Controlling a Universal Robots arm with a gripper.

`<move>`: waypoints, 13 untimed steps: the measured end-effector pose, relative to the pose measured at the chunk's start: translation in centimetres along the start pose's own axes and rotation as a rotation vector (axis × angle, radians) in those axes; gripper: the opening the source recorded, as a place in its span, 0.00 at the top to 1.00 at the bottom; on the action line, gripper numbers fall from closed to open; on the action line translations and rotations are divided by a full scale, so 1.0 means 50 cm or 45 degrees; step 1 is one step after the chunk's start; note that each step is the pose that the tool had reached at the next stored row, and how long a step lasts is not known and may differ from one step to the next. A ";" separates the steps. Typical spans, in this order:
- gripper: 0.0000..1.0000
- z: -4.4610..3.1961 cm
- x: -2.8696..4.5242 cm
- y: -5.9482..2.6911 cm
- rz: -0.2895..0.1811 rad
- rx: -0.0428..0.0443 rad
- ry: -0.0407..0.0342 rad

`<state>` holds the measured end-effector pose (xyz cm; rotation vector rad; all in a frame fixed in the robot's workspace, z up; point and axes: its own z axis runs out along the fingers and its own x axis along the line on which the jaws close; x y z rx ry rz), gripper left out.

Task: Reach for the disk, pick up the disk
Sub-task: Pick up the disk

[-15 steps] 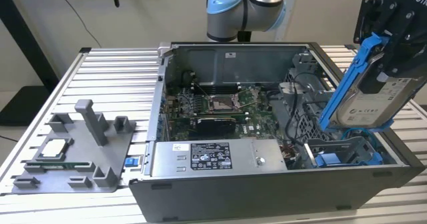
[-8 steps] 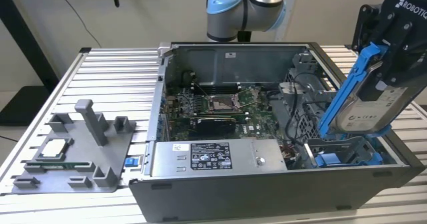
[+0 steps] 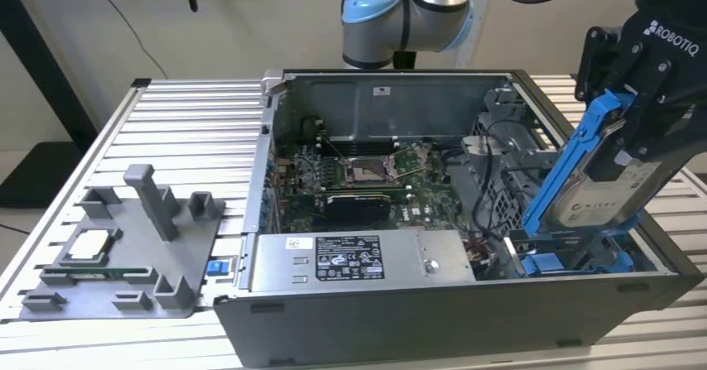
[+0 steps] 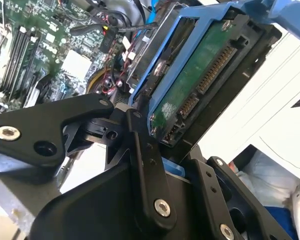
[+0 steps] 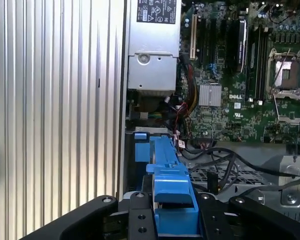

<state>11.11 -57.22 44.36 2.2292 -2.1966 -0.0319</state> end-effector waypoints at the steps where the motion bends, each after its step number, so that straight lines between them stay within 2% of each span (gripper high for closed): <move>1: 1.00 0.000 0.000 0.000 0.000 0.000 -0.0001; 13: 1.00 0.000 0.000 0.000 -0.009 0.000 -0.0004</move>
